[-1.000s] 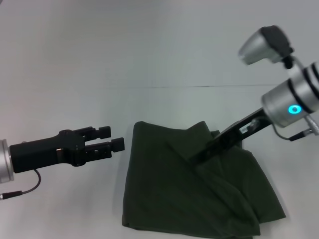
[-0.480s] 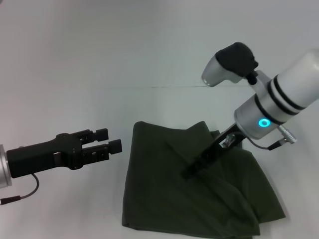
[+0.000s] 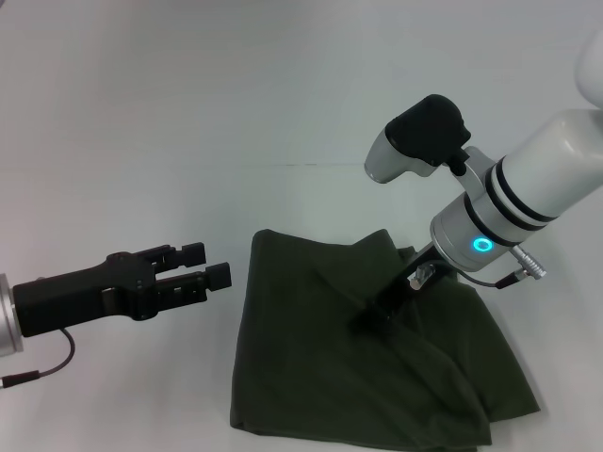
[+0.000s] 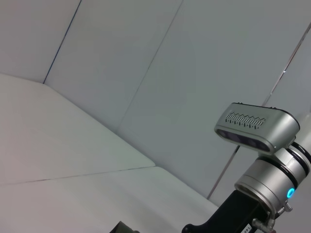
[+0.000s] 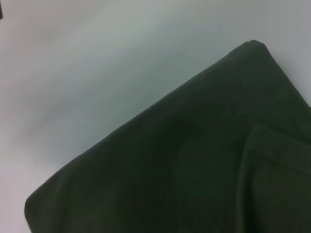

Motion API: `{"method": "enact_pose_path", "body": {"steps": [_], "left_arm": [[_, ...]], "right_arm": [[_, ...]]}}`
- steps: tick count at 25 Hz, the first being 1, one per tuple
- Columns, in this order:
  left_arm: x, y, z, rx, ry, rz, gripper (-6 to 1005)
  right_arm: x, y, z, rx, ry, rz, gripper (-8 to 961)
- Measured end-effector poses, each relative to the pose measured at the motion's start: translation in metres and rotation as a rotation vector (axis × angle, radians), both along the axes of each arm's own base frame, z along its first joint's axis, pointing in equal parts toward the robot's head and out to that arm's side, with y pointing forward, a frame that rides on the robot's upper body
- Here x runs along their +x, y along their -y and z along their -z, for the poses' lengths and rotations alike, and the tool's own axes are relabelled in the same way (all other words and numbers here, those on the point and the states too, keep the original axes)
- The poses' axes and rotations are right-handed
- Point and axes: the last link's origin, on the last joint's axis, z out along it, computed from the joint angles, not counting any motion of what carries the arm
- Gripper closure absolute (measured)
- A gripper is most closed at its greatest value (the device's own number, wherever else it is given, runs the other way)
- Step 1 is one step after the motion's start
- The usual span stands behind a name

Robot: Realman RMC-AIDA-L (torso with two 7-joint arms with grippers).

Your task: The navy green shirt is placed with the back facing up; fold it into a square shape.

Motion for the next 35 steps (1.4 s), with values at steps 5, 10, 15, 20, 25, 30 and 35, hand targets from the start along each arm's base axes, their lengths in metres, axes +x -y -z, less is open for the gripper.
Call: {"method": "enact_pose_path", "body": {"steps": [5,10,15,20,25,30,35], "left_arm": [[0.001,-0.001,0.0,-0.001,0.002,0.001,238],[0.002,-0.002,-0.001,0.006,0.009,0.003,238],[0.003,-0.002,-0.001,0.007,0.011,0.004,238],[0.004,-0.003,-0.001,0.008,0.011,0.007,239],[0.006,-0.005,-0.002,0.01,0.013,0.012,239],[0.007,-0.005,-0.002,0.013,0.021,0.014,239],[0.008,-0.005,-0.003,0.011,0.023,0.014,239]], "right_arm": [[0.001,0.0,-0.001,-0.001,0.001,-0.003,460],[0.003,0.002,-0.001,-0.004,0.002,0.001,543],[0.004,0.002,-0.002,-0.001,-0.013,0.011,728],[0.007,0.0,-0.015,0.035,-0.077,0.05,881],[0.017,0.001,-0.043,0.084,-0.202,0.108,915],[0.048,0.009,-0.073,0.154,-0.306,0.202,939],[0.085,0.022,-0.088,0.22,-0.346,0.301,922]]}}
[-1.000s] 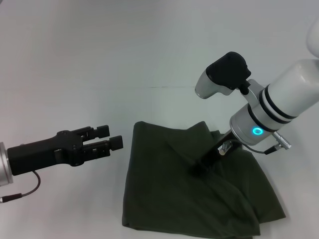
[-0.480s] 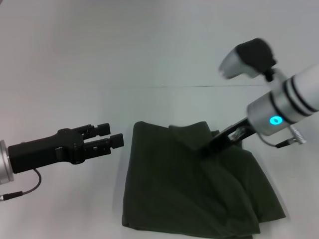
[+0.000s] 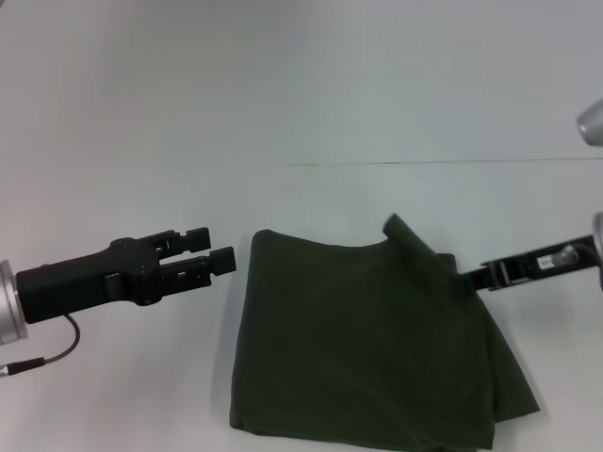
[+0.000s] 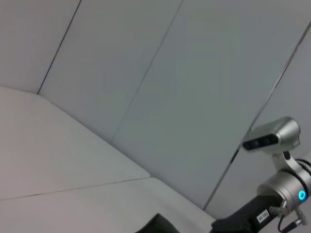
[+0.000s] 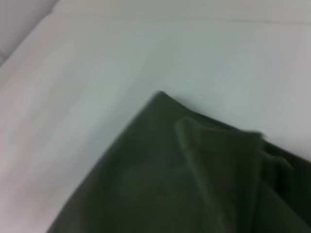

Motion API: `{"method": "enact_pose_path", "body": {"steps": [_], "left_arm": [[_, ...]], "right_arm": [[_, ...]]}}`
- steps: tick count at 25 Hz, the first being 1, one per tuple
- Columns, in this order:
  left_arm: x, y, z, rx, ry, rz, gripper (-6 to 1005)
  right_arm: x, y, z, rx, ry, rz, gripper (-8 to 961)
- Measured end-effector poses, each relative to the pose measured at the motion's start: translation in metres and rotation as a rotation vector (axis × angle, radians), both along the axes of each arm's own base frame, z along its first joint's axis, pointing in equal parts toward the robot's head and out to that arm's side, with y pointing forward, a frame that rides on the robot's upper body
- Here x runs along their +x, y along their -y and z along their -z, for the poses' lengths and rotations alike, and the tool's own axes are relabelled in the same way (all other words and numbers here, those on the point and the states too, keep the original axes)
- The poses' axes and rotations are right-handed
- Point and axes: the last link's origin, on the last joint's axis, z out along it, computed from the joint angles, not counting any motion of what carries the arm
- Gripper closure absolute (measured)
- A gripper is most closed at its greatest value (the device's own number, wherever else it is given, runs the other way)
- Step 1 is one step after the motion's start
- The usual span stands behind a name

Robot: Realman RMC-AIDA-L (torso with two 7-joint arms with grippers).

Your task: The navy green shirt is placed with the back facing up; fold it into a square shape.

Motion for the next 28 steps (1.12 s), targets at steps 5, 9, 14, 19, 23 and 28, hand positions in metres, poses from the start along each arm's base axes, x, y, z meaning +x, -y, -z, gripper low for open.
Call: {"method": "enact_pose_path", "body": {"steps": [5,9,14,19,23,28], "left_arm": [[0.001,0.0,0.0,-0.002,0.001,0.0,238],[0.001,-0.001,-0.001,-0.003,0.002,0.001,238],[0.003,-0.002,0.0,-0.009,0.004,0.005,237],[0.006,-0.003,-0.002,-0.014,0.009,0.015,237],[0.007,-0.003,-0.002,-0.017,0.012,0.022,238],[0.008,-0.002,-0.003,-0.021,0.023,0.024,238]], "right_arm": [[0.031,0.009,-0.006,0.052,-0.008,0.094,904],[0.051,0.007,-0.009,0.102,0.018,0.155,845],[0.043,-0.011,-0.022,0.209,0.018,0.115,632],[0.004,-0.021,-0.029,0.27,-0.092,-0.093,538],[-0.016,-0.011,-0.003,0.167,-0.135,-0.246,463],[-0.01,-0.004,0.032,0.083,-0.037,-0.29,280]]}}
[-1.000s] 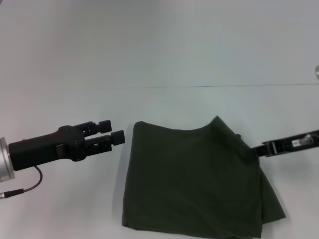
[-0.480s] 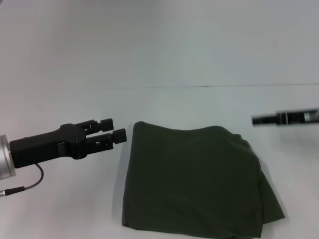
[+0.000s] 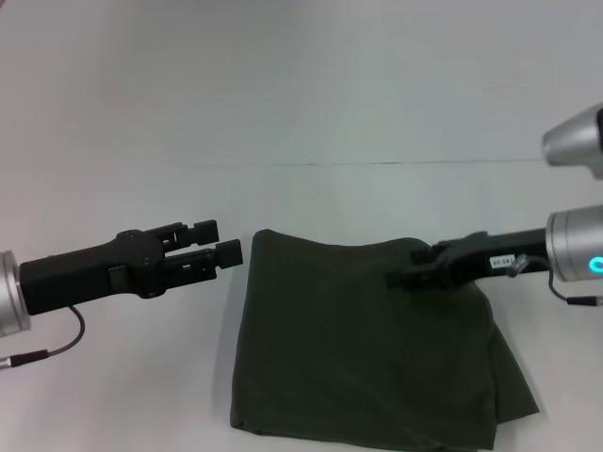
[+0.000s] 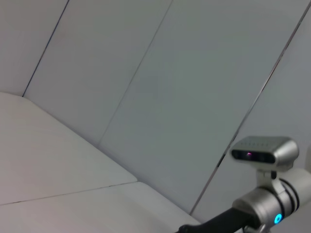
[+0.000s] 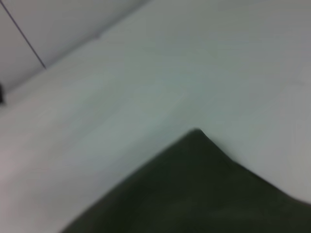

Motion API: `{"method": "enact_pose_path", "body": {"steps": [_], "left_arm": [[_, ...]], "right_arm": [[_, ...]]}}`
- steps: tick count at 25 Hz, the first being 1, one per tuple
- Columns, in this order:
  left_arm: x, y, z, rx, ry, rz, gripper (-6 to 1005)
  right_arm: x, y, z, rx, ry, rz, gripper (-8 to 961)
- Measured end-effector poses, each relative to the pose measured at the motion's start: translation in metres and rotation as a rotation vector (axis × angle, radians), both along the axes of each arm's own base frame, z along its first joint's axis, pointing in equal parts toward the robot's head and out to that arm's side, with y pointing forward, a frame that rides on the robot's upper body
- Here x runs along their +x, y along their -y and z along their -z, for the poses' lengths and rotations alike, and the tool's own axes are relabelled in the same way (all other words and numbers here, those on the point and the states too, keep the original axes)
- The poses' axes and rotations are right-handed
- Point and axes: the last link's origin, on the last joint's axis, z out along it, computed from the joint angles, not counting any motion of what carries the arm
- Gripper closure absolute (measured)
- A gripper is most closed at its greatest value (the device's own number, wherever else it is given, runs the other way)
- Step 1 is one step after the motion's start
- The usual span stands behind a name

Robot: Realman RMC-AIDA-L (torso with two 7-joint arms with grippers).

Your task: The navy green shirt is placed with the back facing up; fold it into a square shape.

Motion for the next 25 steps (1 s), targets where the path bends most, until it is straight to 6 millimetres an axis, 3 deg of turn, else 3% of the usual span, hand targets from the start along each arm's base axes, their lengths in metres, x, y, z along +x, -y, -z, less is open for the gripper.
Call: {"method": "enact_pose_path", "body": {"steps": [1,14,18,25], "left_arm": [[0.0,0.0,0.0,-0.001,0.002,-0.001,238],[0.001,0.0,0.0,-0.004,0.007,-0.004,237],[0.001,0.0,0.001,-0.004,0.008,-0.004,237],[0.001,0.001,0.001,-0.007,0.01,-0.003,237]], "right_arm": [[0.003,0.001,0.004,0.0,0.018,0.002,239],[0.034,-0.002,0.013,0.043,0.19,0.037,238],[0.033,-0.007,0.006,0.083,0.181,0.03,238],[0.01,-0.005,-0.01,0.08,0.039,-0.048,238]]}}
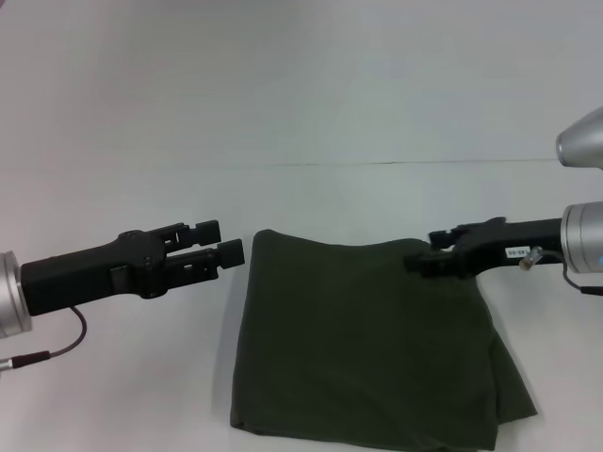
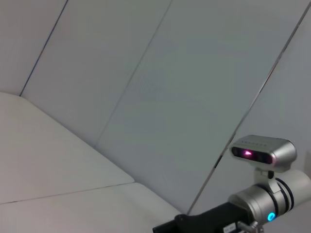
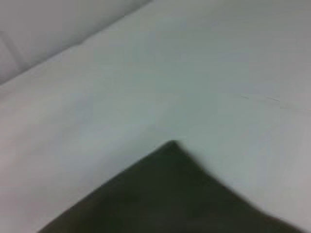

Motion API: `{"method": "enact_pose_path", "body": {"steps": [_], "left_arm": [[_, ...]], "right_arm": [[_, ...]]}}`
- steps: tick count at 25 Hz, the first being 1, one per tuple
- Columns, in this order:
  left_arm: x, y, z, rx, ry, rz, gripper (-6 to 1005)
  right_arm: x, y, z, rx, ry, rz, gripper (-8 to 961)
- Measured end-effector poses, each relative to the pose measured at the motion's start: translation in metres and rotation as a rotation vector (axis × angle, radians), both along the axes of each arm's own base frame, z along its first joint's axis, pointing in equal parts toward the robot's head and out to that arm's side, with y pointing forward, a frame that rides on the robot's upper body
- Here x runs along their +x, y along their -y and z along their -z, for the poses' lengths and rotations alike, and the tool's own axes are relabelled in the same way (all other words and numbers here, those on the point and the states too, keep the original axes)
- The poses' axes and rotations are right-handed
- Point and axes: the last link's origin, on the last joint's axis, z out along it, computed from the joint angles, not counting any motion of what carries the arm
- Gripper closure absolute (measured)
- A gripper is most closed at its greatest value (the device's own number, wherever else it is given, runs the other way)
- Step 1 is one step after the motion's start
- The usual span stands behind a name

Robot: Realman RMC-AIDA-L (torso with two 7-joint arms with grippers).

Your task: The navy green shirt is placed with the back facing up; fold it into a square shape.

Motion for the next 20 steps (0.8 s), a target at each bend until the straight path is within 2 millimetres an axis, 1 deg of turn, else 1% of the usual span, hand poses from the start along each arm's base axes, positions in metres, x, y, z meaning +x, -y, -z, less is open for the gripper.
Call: {"method": "enact_pose_path", "body": {"steps": [3,7,11,14,16,20], "left_arm": [[0.0,0.001,0.0,-0.002,0.002,0.001,237],[0.0,0.001,0.002,-0.011,-0.003,0.002,237],[0.0,-0.001,0.007,-0.02,-0.016,-0.004,238],[0.003,-0.006,0.01,-0.023,-0.031,-0.008,238],[0.008,-0.013,0.014,-0.044,-0.05,-0.028,238],[0.024,-0.04,0.029,-0.123,-0.114,-0.147,238]], "right_arm": [[-0.002,0.007,0.011,-0.056,0.028,-0.038,238],[0.003,0.009,0.025,-0.073,0.117,-0.045,238],[0.009,0.01,0.028,-0.069,0.151,-0.039,238],[0.01,0.01,0.02,-0.037,0.094,-0.035,238],[0.009,0.012,0.008,-0.003,-0.005,-0.047,238],[0.016,0.024,-0.016,0.051,-0.163,-0.062,238]]}}
